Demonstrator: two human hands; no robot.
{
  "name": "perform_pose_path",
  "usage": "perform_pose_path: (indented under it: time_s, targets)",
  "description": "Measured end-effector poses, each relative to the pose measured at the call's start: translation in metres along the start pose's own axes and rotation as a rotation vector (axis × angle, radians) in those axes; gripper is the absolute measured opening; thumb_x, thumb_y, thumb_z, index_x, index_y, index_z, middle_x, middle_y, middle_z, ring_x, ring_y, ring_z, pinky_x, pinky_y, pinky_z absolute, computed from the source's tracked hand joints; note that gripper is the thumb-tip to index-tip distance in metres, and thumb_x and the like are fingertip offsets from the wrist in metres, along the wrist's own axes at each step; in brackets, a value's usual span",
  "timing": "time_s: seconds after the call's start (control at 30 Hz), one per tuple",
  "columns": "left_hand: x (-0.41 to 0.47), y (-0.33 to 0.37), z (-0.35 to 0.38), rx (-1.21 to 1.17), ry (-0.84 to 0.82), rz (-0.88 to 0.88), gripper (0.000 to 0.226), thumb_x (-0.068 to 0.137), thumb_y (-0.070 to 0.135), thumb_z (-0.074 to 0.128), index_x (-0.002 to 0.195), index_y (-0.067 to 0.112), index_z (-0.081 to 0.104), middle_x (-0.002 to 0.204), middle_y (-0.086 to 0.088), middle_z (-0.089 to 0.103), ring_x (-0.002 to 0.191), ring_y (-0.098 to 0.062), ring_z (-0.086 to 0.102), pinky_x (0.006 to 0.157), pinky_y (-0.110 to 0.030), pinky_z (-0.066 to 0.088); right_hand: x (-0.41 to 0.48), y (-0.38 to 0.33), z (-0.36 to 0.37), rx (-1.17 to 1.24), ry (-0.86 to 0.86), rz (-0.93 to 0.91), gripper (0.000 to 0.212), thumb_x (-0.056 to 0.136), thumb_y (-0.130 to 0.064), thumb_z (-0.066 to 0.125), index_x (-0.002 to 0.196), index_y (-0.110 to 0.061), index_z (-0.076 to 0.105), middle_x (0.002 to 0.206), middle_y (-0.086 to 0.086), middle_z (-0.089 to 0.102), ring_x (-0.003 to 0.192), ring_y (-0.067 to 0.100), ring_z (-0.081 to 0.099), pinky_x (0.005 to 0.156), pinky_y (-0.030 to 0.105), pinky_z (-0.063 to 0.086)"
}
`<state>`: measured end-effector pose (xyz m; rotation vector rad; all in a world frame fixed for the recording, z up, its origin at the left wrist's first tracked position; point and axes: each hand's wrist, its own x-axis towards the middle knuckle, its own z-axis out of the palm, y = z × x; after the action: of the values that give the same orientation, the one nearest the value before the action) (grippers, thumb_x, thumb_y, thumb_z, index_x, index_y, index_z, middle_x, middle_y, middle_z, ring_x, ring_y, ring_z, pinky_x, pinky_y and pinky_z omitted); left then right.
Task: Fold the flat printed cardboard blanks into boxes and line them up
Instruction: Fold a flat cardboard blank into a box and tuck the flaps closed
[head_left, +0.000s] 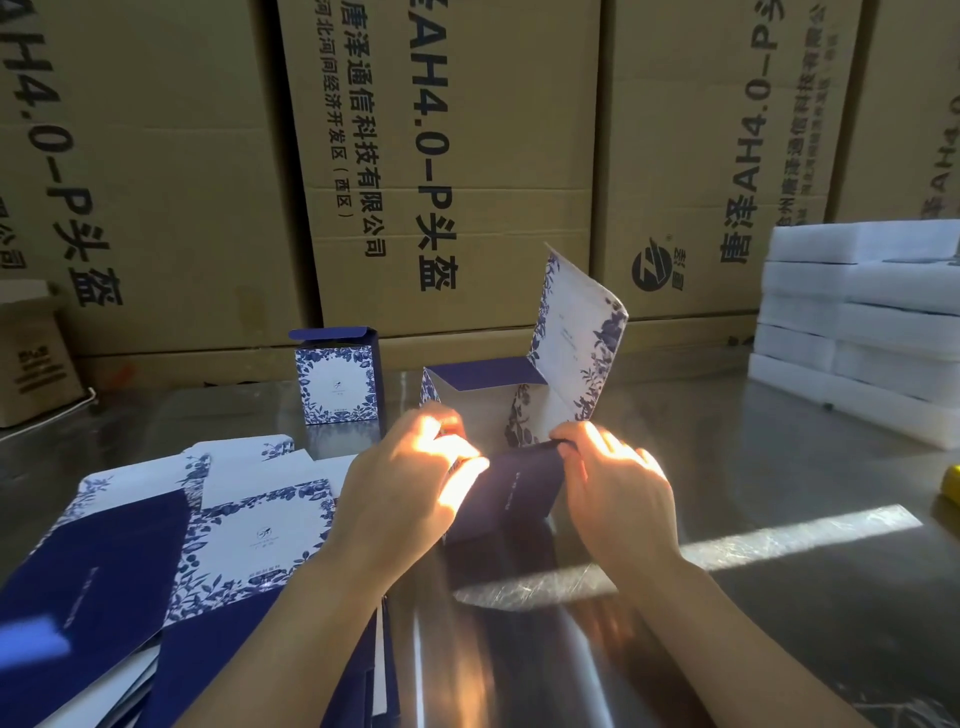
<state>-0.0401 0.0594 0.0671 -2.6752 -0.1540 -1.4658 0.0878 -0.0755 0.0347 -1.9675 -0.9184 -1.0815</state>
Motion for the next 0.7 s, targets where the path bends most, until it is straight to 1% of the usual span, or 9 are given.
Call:
perform_pose_path:
  time_s: [0.07,0.13,0.27,0.37,0.47,0.53,0.6,0.7]
  targets:
    - [-0.0023,-0.004,0.0014,-0.035,0.017,0.029,0.014,0.066,0.02,0.085,0.069,0.017,0.072,0.082,0.001,0.062,0.07,-0.01,0.049,0.042,-0.022,0.042,0.0005,0.0014,-0.0006,-0.012,-0.017,-0.014,0.009,0.082,-0.005,0.065,0.083,-0.012,0.07,0.07,0.003,0.068,0.059,0.028,0.064,0.056,0.036,0.05]
    - [-0.0042,-0.008,0.0017,-0.048,0.028,0.07,0.015,0.065,0.018,0.085,0.07,0.015,0.071,0.082,-0.001,0.061,0.073,-0.011,0.043,0.039,-0.022,0.039,-0.0005,0.0007,-0.0009,-0.029,-0.024,-0.037,0.011,0.082,-0.01,0.06,0.08,-0.013,0.07,0.069,0.002,0.068,0.057,0.027,0.064,0.054,0.036,0.051]
    - [-0.0031,-0.0096,0.0001,-0.016,0.026,0.078,0.016,0.062,0.018,0.086,0.067,0.017,0.071,0.083,0.0,0.06,0.077,-0.012,0.044,0.043,-0.017,0.031,-0.0015,0.0,-0.0005,-0.017,-0.069,-0.038,0.008,0.084,-0.009,0.064,0.082,-0.014,0.07,0.073,0.002,0.069,0.062,0.027,0.065,0.058,0.037,0.05]
    - [-0.0033,-0.0097,0.0013,-0.009,0.021,0.085,0.013,0.065,0.017,0.084,0.066,0.016,0.071,0.082,0.001,0.06,0.077,-0.011,0.045,0.041,-0.019,0.035,-0.001,0.0009,0.0006,-0.031,-0.098,-0.005,0.006,0.087,-0.011,0.066,0.087,-0.015,0.071,0.075,0.002,0.07,0.064,0.029,0.065,0.061,0.038,0.05]
    - [-0.0037,-0.0103,0.0018,-0.006,-0.003,0.088,0.011,0.069,0.018,0.081,0.068,0.013,0.071,0.082,0.002,0.059,0.072,-0.011,0.051,0.041,-0.023,0.04,-0.0004,0.001,0.0008,-0.026,-0.088,0.013,0.006,0.086,-0.012,0.067,0.09,-0.015,0.071,0.074,0.003,0.07,0.062,0.029,0.064,0.061,0.036,0.049]
    - [-0.0033,-0.0096,0.0007,0.011,-0.019,0.07,0.012,0.069,0.019,0.081,0.067,0.014,0.071,0.081,0.003,0.059,0.065,-0.015,0.056,0.042,-0.022,0.04,0.0005,0.0019,0.0001,-0.02,-0.052,0.028,0.01,0.083,-0.01,0.07,0.091,-0.015,0.071,0.07,0.002,0.07,0.057,0.028,0.064,0.059,0.033,0.047]
    - [-0.0025,-0.0088,-0.0003,0.008,-0.024,0.049,0.011,0.069,0.02,0.081,0.066,0.015,0.071,0.08,0.004,0.059,0.06,-0.017,0.057,0.041,-0.021,0.039,0.0016,0.0031,-0.0013,-0.025,-0.025,0.039,0.012,0.081,-0.009,0.071,0.092,-0.015,0.072,0.069,0.001,0.071,0.056,0.026,0.064,0.059,0.031,0.046]
    - [-0.0023,-0.008,-0.0013,0.003,-0.028,0.051,0.011,0.068,0.021,0.082,0.068,0.016,0.073,0.08,0.004,0.059,0.058,-0.016,0.057,0.041,-0.02,0.038,0.002,0.0044,-0.0019,-0.043,-0.012,0.018,0.013,0.08,-0.008,0.072,0.092,-0.015,0.073,0.071,0.001,0.071,0.057,0.026,0.065,0.057,0.032,0.047]
